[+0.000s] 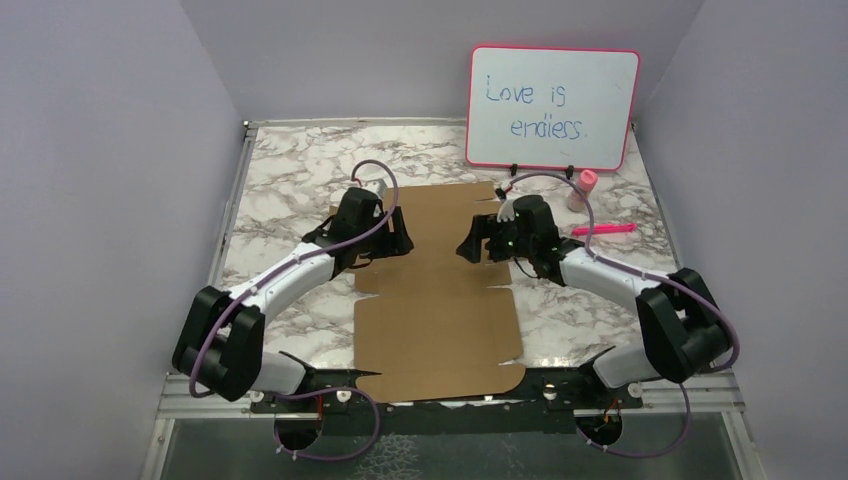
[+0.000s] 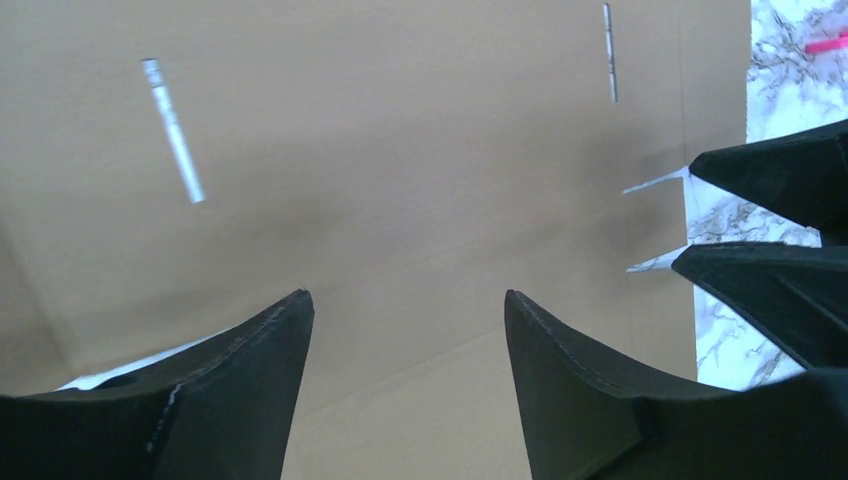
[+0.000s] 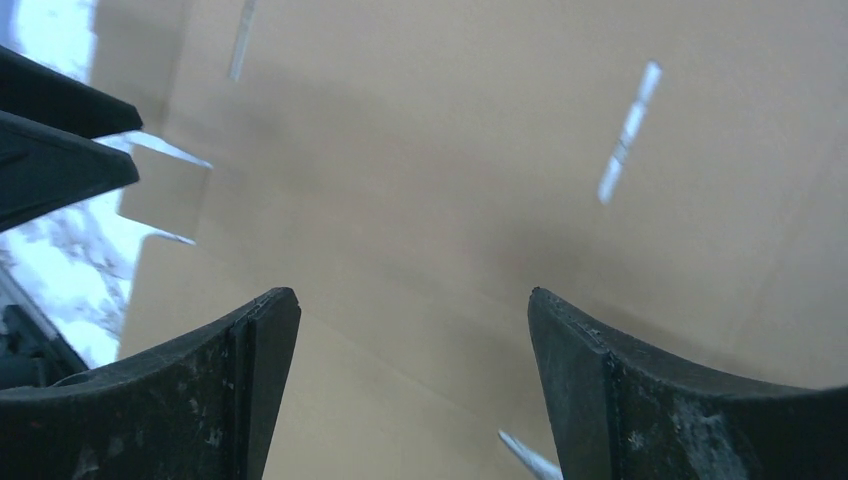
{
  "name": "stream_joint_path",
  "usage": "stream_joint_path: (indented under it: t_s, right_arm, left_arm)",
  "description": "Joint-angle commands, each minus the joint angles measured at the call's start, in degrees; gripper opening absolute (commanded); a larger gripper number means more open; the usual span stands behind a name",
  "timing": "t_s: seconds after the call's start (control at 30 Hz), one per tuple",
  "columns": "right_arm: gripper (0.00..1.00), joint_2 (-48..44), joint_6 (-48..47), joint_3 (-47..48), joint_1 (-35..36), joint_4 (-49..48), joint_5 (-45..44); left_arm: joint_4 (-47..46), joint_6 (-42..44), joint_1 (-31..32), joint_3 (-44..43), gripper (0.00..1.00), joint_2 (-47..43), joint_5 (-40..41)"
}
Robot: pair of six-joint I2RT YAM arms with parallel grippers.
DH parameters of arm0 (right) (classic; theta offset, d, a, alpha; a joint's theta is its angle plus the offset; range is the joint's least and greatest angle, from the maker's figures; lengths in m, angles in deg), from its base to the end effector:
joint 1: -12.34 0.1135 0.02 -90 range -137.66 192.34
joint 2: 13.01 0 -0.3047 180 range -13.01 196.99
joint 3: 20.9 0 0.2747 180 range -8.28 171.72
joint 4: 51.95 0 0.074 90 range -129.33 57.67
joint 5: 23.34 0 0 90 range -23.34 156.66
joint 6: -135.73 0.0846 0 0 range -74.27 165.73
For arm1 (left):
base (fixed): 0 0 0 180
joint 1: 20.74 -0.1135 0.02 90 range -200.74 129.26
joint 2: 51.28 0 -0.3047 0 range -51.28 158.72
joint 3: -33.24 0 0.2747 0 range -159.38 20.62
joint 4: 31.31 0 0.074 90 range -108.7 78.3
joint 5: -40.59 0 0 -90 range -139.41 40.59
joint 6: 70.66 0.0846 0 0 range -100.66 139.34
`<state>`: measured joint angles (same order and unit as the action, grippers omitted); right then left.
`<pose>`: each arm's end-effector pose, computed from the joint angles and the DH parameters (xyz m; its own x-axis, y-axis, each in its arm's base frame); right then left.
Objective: Fold the paper box
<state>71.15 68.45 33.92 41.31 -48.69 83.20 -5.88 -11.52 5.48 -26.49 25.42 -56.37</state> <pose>0.3025 0.1950 0.1985 -0.6951 0.0383 -0.7178 -0.4398 0.7672 0.4669 0.2909 -0.1547 0.2233 -0.7854 -0.1808 -0.5920 0.1351 0.8833 -0.4489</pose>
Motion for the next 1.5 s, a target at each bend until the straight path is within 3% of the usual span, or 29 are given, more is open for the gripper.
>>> stream_joint_path:
  t_s: [0.0,0.27,0.63,1.07,1.47]
  right_arm:
    - [0.92,-5.3,-1.4,-2.7,-0.7,10.1,-9.3]
    - [0.95,-10.9,0.8,-8.9,-7.9,14.7,-5.6]
    - [0.95,-7.2,3.1,-12.0,-9.3,11.7,-0.4]
    - [0.90,-6.4,2.8,-10.4,-9.3,10.9,10.1]
    - [0.87,-11.5,1.0,-4.1,-9.2,16.5,15.2]
  left_arm:
    - [-8.5,-0.6,3.1,0.6,0.73,4.5,-2.6]
    - [-14.4,-0.2,5.0,1.0,0.76,12.2,-4.6]
    - [-15.7,0.2,5.4,1.8,0.76,15.4,-5.1]
    - [-18.1,-1.2,6.5,3.3,0.76,17.3,-5.5]
    - [-19.7,-2.2,7.0,4.2,0.76,18.7,-5.3]
